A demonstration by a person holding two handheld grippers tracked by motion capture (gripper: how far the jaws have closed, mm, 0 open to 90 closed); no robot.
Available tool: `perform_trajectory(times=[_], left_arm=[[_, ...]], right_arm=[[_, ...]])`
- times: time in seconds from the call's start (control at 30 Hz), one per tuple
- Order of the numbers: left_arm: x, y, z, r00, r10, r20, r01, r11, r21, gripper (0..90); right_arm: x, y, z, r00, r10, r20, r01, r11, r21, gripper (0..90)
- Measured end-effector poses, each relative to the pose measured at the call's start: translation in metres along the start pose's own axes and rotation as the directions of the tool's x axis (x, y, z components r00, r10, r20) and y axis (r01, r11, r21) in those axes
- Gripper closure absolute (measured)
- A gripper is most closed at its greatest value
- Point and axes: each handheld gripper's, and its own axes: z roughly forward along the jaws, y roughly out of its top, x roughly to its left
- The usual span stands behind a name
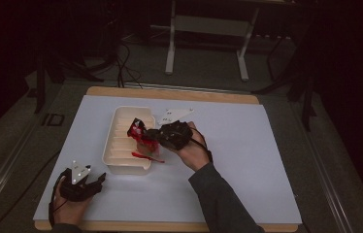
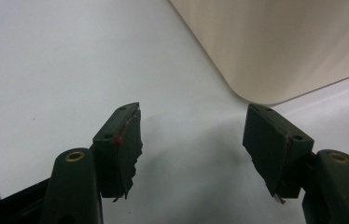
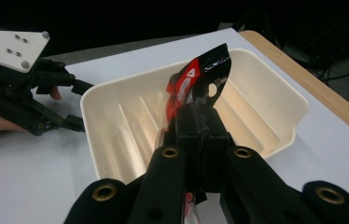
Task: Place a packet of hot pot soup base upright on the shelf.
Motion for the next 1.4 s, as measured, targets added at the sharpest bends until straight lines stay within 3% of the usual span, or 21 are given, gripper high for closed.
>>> perform_trajectory(times=[1.4], left_arm=[[0.0,0.0,-0.001,1.0,0.003,0.003,-0.003,1.0,0.002,37.2]], right_arm=[[0.018,0.015,0.045,0.9951,-0.035,-0.092,0.03,0.998,-0.048,88.9]])
